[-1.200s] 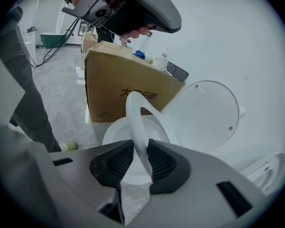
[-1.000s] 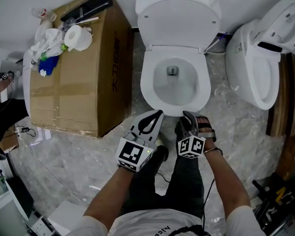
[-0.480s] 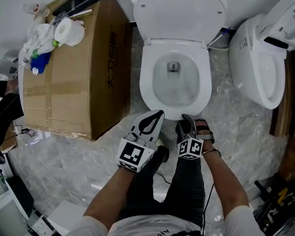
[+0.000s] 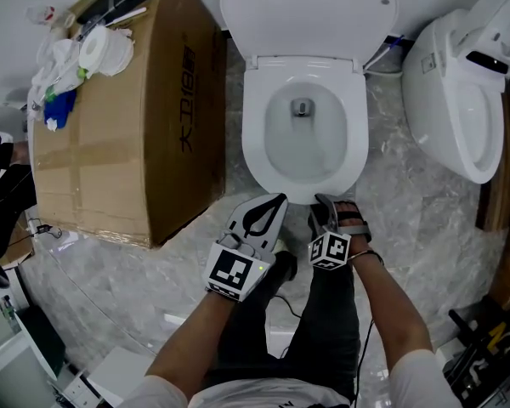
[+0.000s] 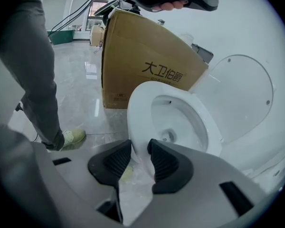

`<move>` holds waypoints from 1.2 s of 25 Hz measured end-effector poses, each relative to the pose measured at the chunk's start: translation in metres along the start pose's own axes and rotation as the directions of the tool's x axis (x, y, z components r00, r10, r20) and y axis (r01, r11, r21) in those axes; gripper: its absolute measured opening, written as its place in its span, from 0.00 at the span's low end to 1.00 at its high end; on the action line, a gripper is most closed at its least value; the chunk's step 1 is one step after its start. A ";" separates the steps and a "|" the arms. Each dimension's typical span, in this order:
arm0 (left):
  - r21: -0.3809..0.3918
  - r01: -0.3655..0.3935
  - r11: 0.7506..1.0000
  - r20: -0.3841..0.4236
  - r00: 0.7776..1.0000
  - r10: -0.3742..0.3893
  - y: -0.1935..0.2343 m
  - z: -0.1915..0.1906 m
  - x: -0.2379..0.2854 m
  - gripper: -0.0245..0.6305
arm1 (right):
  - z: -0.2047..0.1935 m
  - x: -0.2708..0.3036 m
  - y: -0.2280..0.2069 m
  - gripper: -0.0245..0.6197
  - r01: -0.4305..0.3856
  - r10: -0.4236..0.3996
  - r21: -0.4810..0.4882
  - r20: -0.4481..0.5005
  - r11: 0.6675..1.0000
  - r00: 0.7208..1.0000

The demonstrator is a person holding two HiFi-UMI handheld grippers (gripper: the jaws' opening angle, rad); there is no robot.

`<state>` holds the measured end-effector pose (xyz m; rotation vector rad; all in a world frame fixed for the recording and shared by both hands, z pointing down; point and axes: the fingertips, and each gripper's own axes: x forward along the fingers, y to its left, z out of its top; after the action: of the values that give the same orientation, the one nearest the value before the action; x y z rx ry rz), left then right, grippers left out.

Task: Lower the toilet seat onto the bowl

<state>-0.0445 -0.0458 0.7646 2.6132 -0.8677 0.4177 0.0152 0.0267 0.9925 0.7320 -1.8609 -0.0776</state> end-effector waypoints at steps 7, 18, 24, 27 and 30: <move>0.015 0.013 1.000 0.010 1.000 -0.013 -0.001 -0.002 0.008 0.05 | -0.009 0.018 0.010 0.24 -0.046 0.047 0.028 -0.027 0.999 0.999; 0.007 0.012 1.000 0.003 1.000 -0.012 0.002 -0.004 0.011 0.05 | -0.013 0.026 0.013 0.24 -0.063 0.066 0.060 -0.045 0.996 0.997; -0.005 0.017 1.000 -0.041 0.999 -0.017 -0.005 0.005 0.003 0.05 | -0.002 -0.002 -0.001 0.17 -0.065 0.072 0.147 -0.042 0.987 0.997; -0.001 0.018 1.000 -0.045 0.999 -0.018 -0.010 0.023 -0.003 0.05 | 0.016 -0.029 -0.022 0.13 -0.049 0.051 0.227 -0.003 0.973 0.999; -0.006 0.019 1.000 -0.049 0.999 -0.019 -0.018 0.046 -0.011 0.05 | 0.040 -0.069 -0.051 0.10 -0.026 0.011 0.310 0.050 0.951 0.999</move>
<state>-0.0341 -0.0460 0.7148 2.5926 -0.8264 0.4718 0.0188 0.0103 0.8994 0.9346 -1.9483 0.2166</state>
